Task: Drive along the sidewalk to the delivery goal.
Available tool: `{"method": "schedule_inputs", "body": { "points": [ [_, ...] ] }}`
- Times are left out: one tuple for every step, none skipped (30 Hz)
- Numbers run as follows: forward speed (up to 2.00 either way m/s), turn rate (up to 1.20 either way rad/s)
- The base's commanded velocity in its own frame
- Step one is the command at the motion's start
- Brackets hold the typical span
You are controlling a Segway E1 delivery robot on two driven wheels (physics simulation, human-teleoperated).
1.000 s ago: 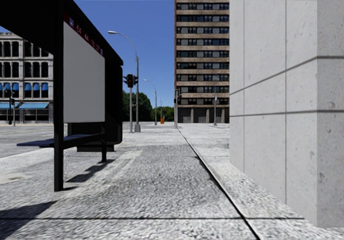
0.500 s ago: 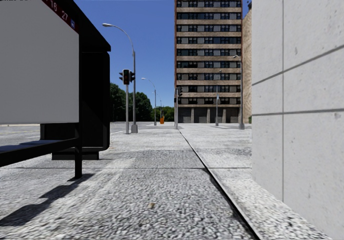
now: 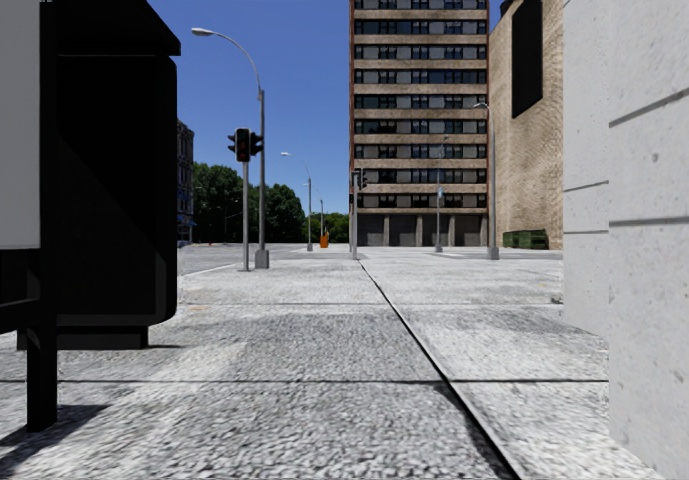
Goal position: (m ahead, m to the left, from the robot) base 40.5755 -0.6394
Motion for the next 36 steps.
{"method": "schedule_inputs", "body": {
  "points": [
    [2.00, 0.00],
    [2.00, 0.00],
    [2.00, 0.00],
    [2.00, 0.00],
    [2.00, 0.00],
    [2.00, 0.00],
    [2.00, 0.00],
    [2.00, 0.00],
    [2.00, 0.00],
    [2.00, 0.00],
    [2.00, 0.00],
    [2.00, 0.00],
    [2.00, 0.00],
    [2.00, 0.00],
    [2.00, 0.00],
    [2.00, 0.00],
    [2.00, 0.00],
    [2.00, 0.00],
    [2.00, 0.00],
    [2.00, 0.00],
    [2.00, 0.00],
    [2.00, 0.00],
    [2.00, 0.00],
    [2.00, 0.00],
    [2.00, 0.00],
    [2.00, 0.00],
    [2.00, 0.00],
    [2.00, 0.00],
    [2.00, 0.00],
    [2.00, 0.00],
    [2.00, 0.00],
    [2.00, 0.00],
    [2.00, 0.00],
    [2.00, 0.00],
    [2.00, 0.00],
    [2.00, 0.00]
  ]
}}
